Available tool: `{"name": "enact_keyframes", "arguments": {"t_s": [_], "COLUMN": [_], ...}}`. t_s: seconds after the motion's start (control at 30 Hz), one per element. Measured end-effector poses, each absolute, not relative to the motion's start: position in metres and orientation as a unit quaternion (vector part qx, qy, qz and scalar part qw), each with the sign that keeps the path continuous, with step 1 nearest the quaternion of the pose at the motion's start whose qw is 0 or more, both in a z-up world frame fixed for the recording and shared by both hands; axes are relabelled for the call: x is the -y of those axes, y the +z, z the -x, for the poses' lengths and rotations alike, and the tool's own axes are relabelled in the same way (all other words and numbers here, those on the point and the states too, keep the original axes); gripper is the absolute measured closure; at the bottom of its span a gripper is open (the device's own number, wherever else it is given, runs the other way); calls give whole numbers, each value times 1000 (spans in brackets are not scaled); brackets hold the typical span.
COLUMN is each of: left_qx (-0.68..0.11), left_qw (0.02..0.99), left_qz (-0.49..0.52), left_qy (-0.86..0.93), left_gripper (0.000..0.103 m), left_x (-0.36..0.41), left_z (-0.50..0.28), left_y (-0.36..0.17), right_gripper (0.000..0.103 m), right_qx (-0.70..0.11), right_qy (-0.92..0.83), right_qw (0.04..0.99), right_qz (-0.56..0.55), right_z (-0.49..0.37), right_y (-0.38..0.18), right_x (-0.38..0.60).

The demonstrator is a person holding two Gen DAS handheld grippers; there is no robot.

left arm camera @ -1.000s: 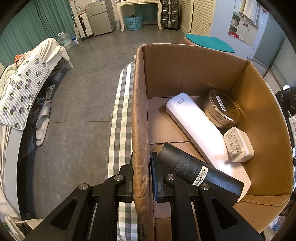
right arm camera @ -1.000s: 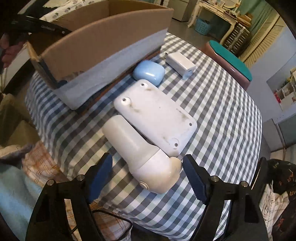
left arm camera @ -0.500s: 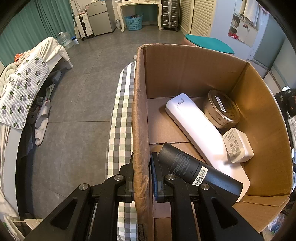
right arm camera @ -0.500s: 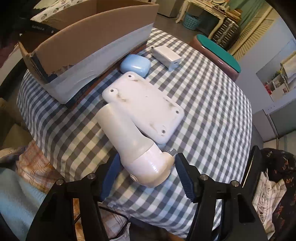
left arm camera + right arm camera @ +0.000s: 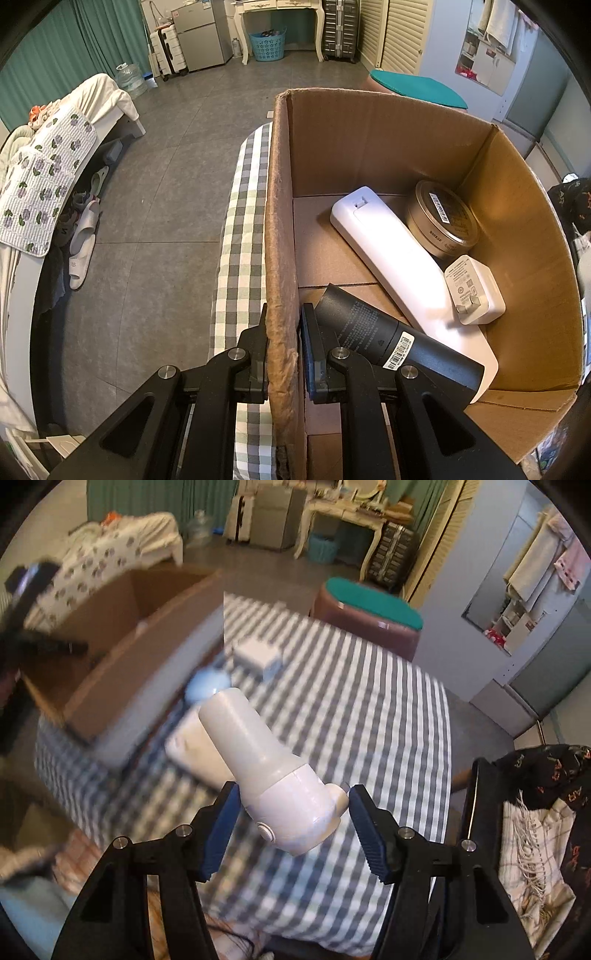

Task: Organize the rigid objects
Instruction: 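Carry the white cylindrical device into the box and release it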

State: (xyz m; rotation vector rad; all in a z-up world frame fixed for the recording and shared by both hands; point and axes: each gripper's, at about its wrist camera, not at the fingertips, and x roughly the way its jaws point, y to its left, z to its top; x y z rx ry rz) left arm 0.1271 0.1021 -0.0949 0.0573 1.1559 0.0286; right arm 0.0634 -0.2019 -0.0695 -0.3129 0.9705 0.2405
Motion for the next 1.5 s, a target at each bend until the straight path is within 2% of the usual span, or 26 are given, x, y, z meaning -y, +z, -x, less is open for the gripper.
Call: {"name": "enact_keyframes", "arguments": {"t_s": [0.2, 0.43, 0.67, 0.93, 1.3, 1.33, 1.4, 1.5], "left_qx": [-546, -546, -544, -542, -541, -541, -541, -542], "left_qw": [837, 837, 839, 840, 841, 841, 840, 840], "left_qz": [-29, -39, -29, -32, -33, -35, -36, -38], "left_qy": [13, 10, 8, 6, 7, 7, 7, 9], "left_gripper": [91, 91, 91, 91, 91, 91, 91, 91], "left_x": [-102, -97, -99, -102, -103, -102, -102, -101], "left_z": [-127, -128, -128, -126, -126, -125, -125, -125], "left_y": [-95, -96, -96, -96, -96, -96, -96, -96], "right_gripper": [43, 43, 43, 43, 41, 40, 29, 26], "right_qx": [-402, -371, -388, -431, -445, -440, -427, -411], "right_qy": [157, 217, 233, 224, 238, 240, 239, 240], "right_qw": [890, 888, 873, 857, 849, 850, 858, 869], "right_qz": [145, 164, 179, 169, 159, 160, 155, 139], "right_z": [-87, -109, -131, -160, -164, -162, -158, -151], "right_y": [-19, 4, -19, -61, -78, -76, -69, -50], "right_x": [154, 76, 21, 7, 12, 13, 18, 31]}}
